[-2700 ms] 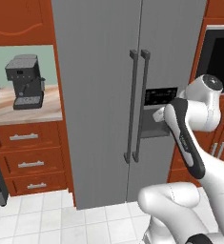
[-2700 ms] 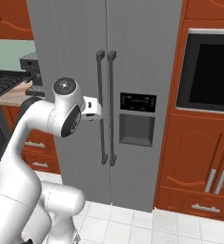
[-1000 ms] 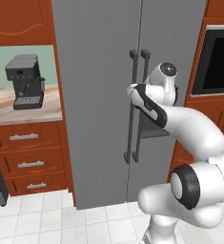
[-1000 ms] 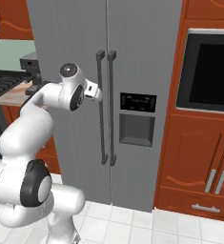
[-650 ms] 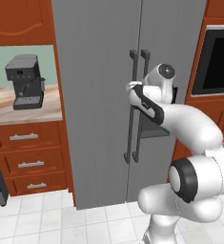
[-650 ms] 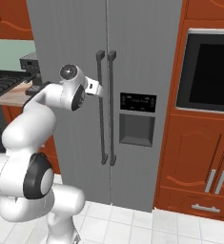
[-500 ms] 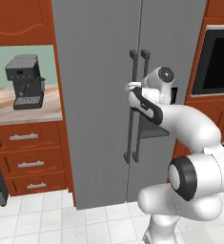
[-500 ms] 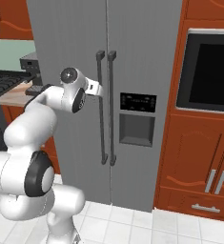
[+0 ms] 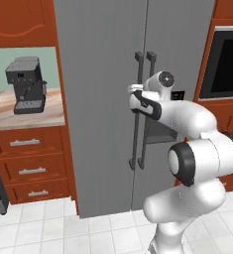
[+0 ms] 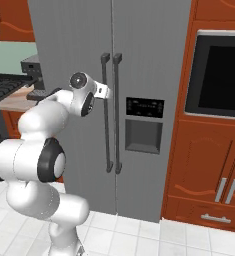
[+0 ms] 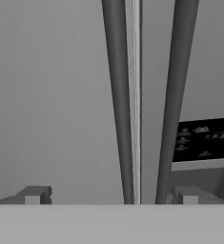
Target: Retrieve the tangerine and apple from the fridge and place them into the bowl on the dining table.
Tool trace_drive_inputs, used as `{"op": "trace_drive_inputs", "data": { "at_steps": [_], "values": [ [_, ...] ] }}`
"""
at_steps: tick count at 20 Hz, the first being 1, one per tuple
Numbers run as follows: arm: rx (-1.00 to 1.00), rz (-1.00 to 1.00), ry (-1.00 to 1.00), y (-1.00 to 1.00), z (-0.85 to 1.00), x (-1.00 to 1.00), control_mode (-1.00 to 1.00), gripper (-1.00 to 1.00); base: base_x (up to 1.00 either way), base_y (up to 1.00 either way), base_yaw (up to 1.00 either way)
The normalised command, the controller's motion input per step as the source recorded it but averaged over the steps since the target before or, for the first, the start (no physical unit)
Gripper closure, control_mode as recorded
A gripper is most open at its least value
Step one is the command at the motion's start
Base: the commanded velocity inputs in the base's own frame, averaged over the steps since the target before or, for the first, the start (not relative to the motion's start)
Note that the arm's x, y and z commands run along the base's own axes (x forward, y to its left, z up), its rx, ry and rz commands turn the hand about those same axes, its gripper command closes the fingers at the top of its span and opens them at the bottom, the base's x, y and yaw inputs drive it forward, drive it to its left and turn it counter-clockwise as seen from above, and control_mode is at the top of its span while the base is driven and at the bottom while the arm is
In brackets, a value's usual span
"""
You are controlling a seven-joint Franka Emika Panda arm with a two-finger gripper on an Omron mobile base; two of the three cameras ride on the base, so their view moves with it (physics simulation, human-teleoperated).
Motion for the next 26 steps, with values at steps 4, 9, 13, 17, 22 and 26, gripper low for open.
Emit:
{"op": "trace_drive_inputs", "data": {
  "at_steps": [4, 9, 13, 17, 22, 26],
  "values": [
    [0.00, 0.00, 0.00, -0.03, 0.00, 0.62, -1.00, -1.00, 0.00, 0.00, 0.00],
    [0.00, 0.00, 0.00, -0.12, 0.00, 0.58, -1.00, -1.00, 0.00, 0.00, 0.00],
    [0.00, 0.00, 0.00, -0.14, -0.02, 0.66, -1.00, -1.00, 0.00, 0.00, 0.00],
    [0.00, 0.00, -0.03, -0.07, -0.12, 0.66, -1.00, -1.00, 0.00, 0.00, 0.00],
    [0.00, 0.00, -0.05, 0.00, -0.22, 0.66, -1.00, -1.00, 0.00, 0.00, 0.00],
    [0.00, 0.00, -0.09, 0.00, -0.37, 0.65, -1.00, -1.00, 0.00, 0.00, 0.00]
  ]
}}
